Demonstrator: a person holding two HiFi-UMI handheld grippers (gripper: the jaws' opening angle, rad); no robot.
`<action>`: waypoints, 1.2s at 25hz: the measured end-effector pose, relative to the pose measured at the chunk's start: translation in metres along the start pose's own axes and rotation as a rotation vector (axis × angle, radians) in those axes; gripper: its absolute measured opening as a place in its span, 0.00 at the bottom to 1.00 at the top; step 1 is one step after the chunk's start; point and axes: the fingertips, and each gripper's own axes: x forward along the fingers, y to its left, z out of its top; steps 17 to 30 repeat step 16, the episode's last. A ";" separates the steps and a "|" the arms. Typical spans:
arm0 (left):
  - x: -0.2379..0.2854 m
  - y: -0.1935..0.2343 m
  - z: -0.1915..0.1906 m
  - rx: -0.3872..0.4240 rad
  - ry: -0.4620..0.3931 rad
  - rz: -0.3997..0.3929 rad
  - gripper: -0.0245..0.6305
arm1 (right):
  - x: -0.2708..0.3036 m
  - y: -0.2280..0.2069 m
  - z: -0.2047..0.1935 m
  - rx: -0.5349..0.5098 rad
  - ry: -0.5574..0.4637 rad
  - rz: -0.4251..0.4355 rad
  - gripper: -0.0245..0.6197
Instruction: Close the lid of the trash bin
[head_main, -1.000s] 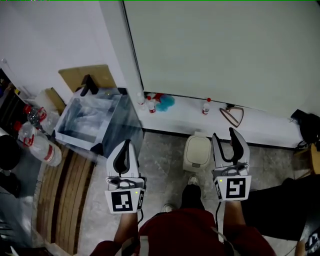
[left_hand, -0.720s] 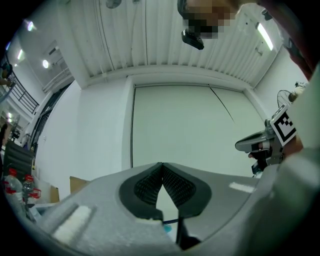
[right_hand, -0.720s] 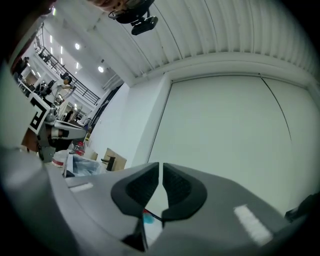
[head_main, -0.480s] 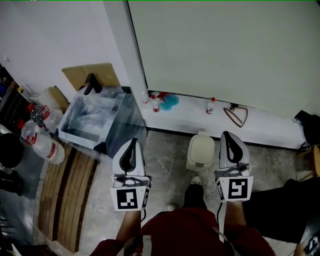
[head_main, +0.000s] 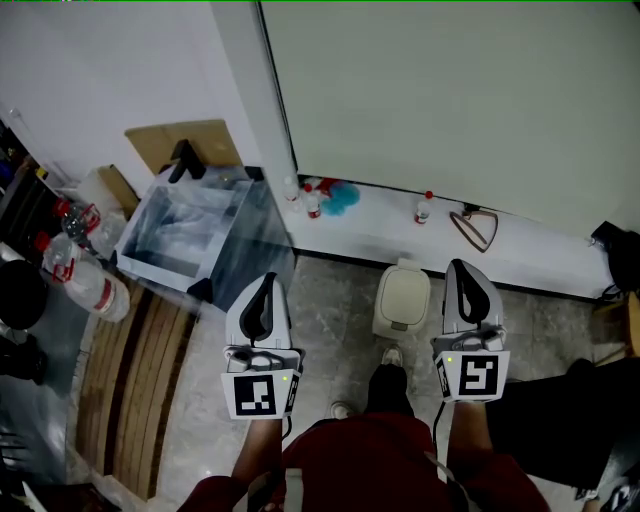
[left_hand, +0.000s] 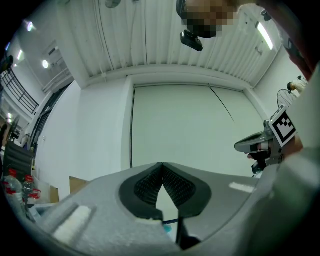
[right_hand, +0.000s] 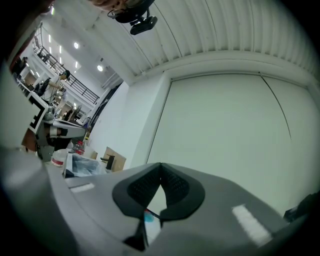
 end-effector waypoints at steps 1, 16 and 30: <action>0.000 -0.001 -0.001 0.002 0.001 -0.002 0.03 | 0.000 0.000 -0.002 -0.001 0.006 -0.001 0.04; 0.002 -0.020 -0.008 0.006 0.009 -0.019 0.03 | -0.003 -0.010 -0.019 0.000 0.052 -0.003 0.04; 0.002 -0.020 -0.008 0.006 0.009 -0.019 0.03 | -0.003 -0.010 -0.019 0.000 0.052 -0.003 0.04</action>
